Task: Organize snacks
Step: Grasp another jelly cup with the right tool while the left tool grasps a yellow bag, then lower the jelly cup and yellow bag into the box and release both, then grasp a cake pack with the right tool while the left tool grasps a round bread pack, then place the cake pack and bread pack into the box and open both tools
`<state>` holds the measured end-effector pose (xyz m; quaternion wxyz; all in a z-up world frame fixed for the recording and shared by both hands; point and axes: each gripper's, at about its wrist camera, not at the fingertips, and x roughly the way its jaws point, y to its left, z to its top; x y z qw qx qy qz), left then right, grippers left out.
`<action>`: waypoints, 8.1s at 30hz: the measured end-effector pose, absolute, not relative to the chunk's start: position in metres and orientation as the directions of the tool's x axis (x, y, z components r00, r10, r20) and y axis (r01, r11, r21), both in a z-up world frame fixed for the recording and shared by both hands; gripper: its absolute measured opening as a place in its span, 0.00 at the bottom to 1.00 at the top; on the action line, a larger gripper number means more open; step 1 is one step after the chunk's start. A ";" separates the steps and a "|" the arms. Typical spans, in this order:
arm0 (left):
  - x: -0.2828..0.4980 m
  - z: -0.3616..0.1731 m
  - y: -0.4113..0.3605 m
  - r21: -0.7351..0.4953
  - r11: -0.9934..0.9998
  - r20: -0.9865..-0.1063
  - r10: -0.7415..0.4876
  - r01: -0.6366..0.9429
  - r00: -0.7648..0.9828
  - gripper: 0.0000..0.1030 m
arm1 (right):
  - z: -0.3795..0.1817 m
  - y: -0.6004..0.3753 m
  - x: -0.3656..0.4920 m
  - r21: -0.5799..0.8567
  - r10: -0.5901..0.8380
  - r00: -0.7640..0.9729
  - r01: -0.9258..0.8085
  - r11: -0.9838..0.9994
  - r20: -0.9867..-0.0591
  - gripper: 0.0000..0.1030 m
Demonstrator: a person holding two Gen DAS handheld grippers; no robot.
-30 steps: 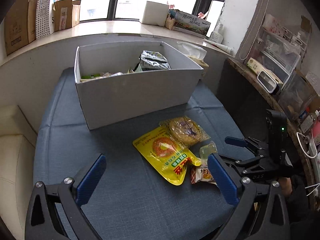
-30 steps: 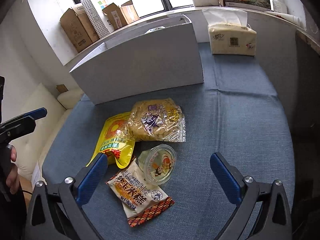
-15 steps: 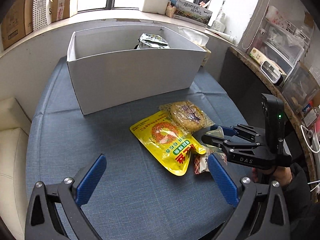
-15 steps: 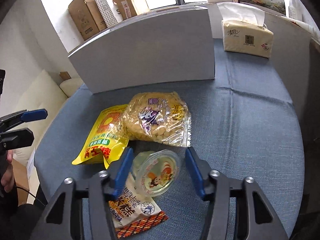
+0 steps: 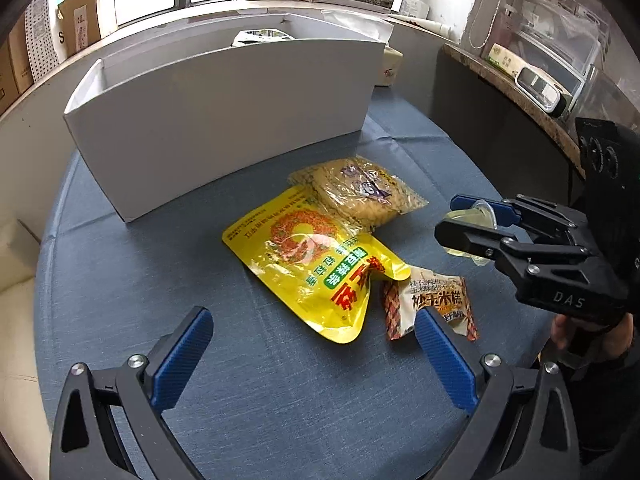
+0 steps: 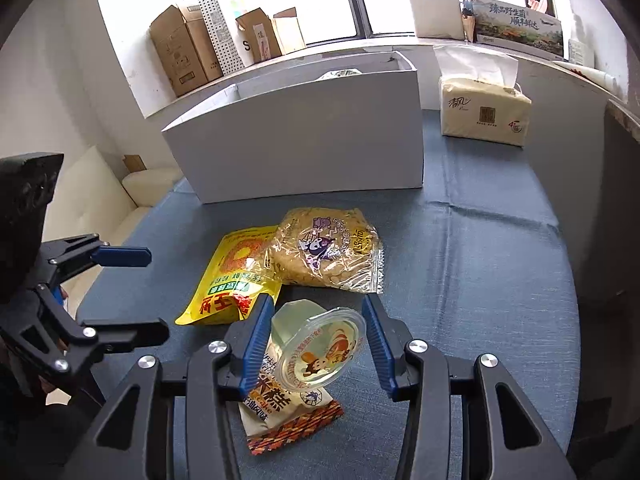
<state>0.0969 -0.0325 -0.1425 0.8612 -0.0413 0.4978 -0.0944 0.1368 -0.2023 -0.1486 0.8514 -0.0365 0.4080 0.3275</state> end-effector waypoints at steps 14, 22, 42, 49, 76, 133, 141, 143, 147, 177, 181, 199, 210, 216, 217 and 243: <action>0.162 -0.180 -0.081 0.060 0.992 -0.909 0.099 -0.109 0.405 1.00 | -0.129 -0.241 0.132 0.220 0.501 0.538 -0.501 0.837 -0.678 0.49; 0.135 -0.175 -0.045 -0.029 0.992 -0.899 0.029 -0.125 0.437 0.65 | -0.126 -0.247 0.129 0.241 0.518 0.542 -0.500 0.832 -0.662 0.49; 0.082 -0.088 0.037 -0.140 0.982 -0.778 -0.029 -0.127 0.628 0.44 | -0.112 -0.208 0.124 0.225 0.559 0.521 -0.569 0.791 -0.645 0.49; 0.092 -0.025 0.034 -0.141 0.985 -0.719 -0.036 -0.096 0.694 0.44 | -0.072 -0.190 0.144 0.255 0.623 0.526 -0.608 0.752 -0.579 0.49; 0.274 -0.064 0.084 -0.095 0.988 -0.770 0.005 -0.121 0.638 1.00 | -0.038 -0.110 0.348 0.338 0.590 0.527 -0.499 0.798 -0.612 1.00; 0.034 -0.093 0.017 -0.149 0.988 -0.756 -0.145 0.048 0.638 1.00 | -0.175 -0.158 0.108 -0.014 0.394 0.300 -0.810 0.587 -0.868 1.00; 0.038 -0.103 0.014 -0.134 0.990 -0.778 -0.131 0.041 0.614 1.00 | -0.179 -0.154 0.109 -0.014 0.383 0.302 -0.800 0.599 -0.873 0.88; 0.039 -0.107 0.013 -0.142 0.989 -0.787 -0.139 0.042 0.601 1.00 | -0.174 -0.153 0.111 -0.013 0.397 0.316 -0.795 0.606 -0.862 0.49; 0.043 -0.112 0.009 -0.138 0.989 -0.796 -0.143 0.054 0.589 1.00 | -0.171 -0.159 0.113 0.010 0.396 0.317 -0.770 0.638 -0.862 0.48; 0.203 -0.175 -0.107 -0.090 0.995 -0.898 -0.096 0.036 0.430 0.95 | -0.110 -0.296 0.109 0.135 0.410 0.539 -0.476 0.869 -0.736 0.44; 0.200 -0.170 -0.102 -0.106 0.993 -0.892 -0.116 0.046 0.436 0.84 | -0.113 -0.295 0.110 0.149 0.418 0.536 -0.473 0.868 -0.733 0.44; 0.111 -0.054 -0.040 -0.097 0.994 -0.769 -0.106 0.047 0.631 0.79 | -0.089 -0.251 0.118 0.164 0.491 0.538 -0.544 0.823 -0.685 0.44; 0.140 0.016 0.030 -0.095 0.994 -0.687 -0.028 -0.051 0.726 0.79 | -0.027 -0.185 0.172 0.149 0.576 0.561 -0.627 0.765 -0.595 0.44; 0.197 0.024 0.055 -0.086 0.994 -0.678 -0.007 -0.071 0.735 0.80 | -0.002 -0.146 0.232 0.132 0.562 0.587 -0.614 0.778 -0.582 0.44; 0.206 0.021 0.058 -0.073 0.994 -0.679 0.011 -0.082 0.734 0.80 | -0.002 -0.138 0.243 0.121 0.551 0.591 -0.610 0.783 -0.590 0.44; 0.175 0.038 0.061 0.037 0.989 -0.541 0.139 -0.142 0.830 1.00 | 0.025 -0.124 0.256 0.177 0.585 0.640 -0.586 0.791 -0.498 0.99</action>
